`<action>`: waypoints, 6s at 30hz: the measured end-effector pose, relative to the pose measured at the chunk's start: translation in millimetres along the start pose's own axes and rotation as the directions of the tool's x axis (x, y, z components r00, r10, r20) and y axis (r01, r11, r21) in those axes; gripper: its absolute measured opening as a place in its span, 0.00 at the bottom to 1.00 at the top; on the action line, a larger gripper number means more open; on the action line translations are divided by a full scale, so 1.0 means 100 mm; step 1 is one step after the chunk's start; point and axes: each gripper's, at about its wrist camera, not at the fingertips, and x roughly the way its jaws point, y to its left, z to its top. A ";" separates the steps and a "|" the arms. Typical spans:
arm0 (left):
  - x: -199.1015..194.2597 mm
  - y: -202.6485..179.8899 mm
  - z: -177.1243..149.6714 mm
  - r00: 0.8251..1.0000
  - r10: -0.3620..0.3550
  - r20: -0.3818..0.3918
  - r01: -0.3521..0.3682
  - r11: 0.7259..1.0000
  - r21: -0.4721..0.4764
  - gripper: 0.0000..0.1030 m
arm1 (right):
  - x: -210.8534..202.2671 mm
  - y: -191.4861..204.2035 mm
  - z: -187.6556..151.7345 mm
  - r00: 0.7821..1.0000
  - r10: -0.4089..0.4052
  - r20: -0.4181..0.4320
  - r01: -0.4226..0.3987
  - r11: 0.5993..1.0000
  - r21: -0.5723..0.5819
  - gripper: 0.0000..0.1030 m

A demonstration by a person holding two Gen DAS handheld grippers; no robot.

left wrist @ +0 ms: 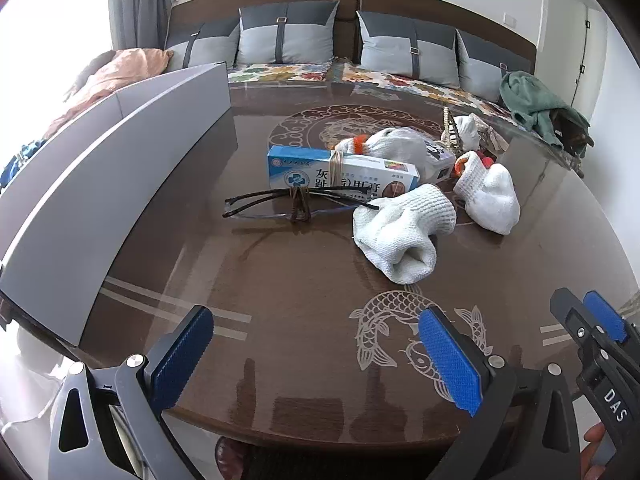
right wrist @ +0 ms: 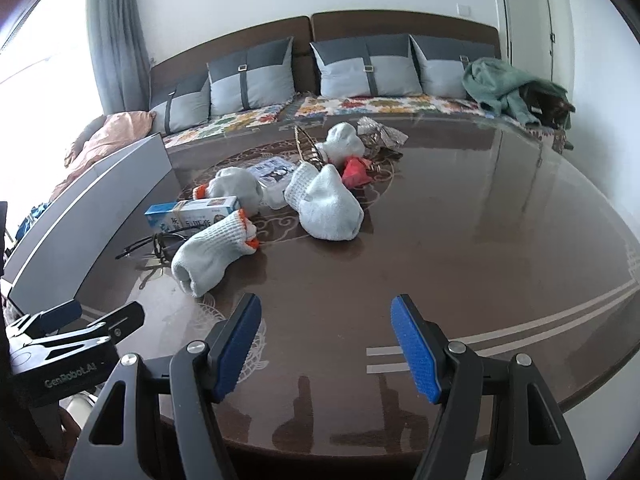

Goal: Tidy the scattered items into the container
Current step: 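Move the left tool toward the white glove beside the eyeglasses, then grasp the white glove with the left gripper and lift it, then grasp the orange-cuffed white glove with the right gripper while the left holds its glove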

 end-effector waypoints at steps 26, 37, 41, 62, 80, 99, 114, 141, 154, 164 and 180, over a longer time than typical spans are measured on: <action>-0.12 -0.10 -0.01 0.999 -0.020 0.035 0.019 0.999 0.035 1.00 | 0.04 -0.09 0.01 1.000 0.004 -0.015 -0.004 0.999 0.047 0.67; -0.06 -0.11 -0.02 1.000 -0.013 0.015 0.012 0.999 0.039 1.00 | 0.05 -0.25 0.00 1.000 0.011 -0.025 -0.008 0.994 0.106 0.67; -0.06 -0.12 -0.02 1.000 -0.011 0.013 0.010 0.999 0.043 1.00 | 0.08 -0.27 0.00 0.999 0.018 -0.036 -0.013 0.993 0.117 0.67; -0.01 -0.04 -0.01 0.999 -0.043 -0.009 0.043 0.999 0.000 1.00 | 0.11 -0.29 -0.01 0.998 0.026 -0.049 -0.019 0.992 0.128 0.67; 0.01 0.13 0.02 0.995 -0.100 -0.025 0.098 0.992 -0.077 1.00 | 0.14 -0.33 -0.02 0.997 0.037 -0.061 -0.027 0.989 0.147 0.67; 0.34 -0.15 0.48 0.926 -0.342 -0.159 0.365 0.919 0.147 1.00 | 0.20 -0.36 -0.04 0.995 0.052 -0.080 -0.038 0.986 0.165 0.67; 0.65 -0.39 0.58 0.955 -0.235 -0.182 0.259 0.958 0.123 1.00 | 0.26 -0.44 -0.06 0.993 0.063 -0.095 -0.043 0.979 0.201 0.67; 0.57 -0.25 0.38 0.944 -0.252 -0.211 0.258 0.966 0.000 0.23 | 1.35 -0.32 0.87 0.947 0.230 -0.225 -0.257 0.961 -0.100 0.67; 0.40 -0.14 0.22 0.946 -0.262 -0.192 0.267 0.964 -0.001 0.23 | 1.08 -0.25 0.64 0.919 0.299 -0.256 -0.304 0.952 0.021 0.18; 0.13 -0.08 0.00 0.951 -0.267 -0.156 0.273 0.962 0.018 0.23 | 0.32 -0.21 -0.11 0.937 0.284 -0.204 -0.249 0.952 0.180 0.18; -0.02 -0.05 -0.05 0.959 -0.255 -0.125 0.259 0.965 0.024 0.23 | 0.08 -0.08 -0.07 0.959 0.253 -0.128 -0.242 0.966 0.095 0.18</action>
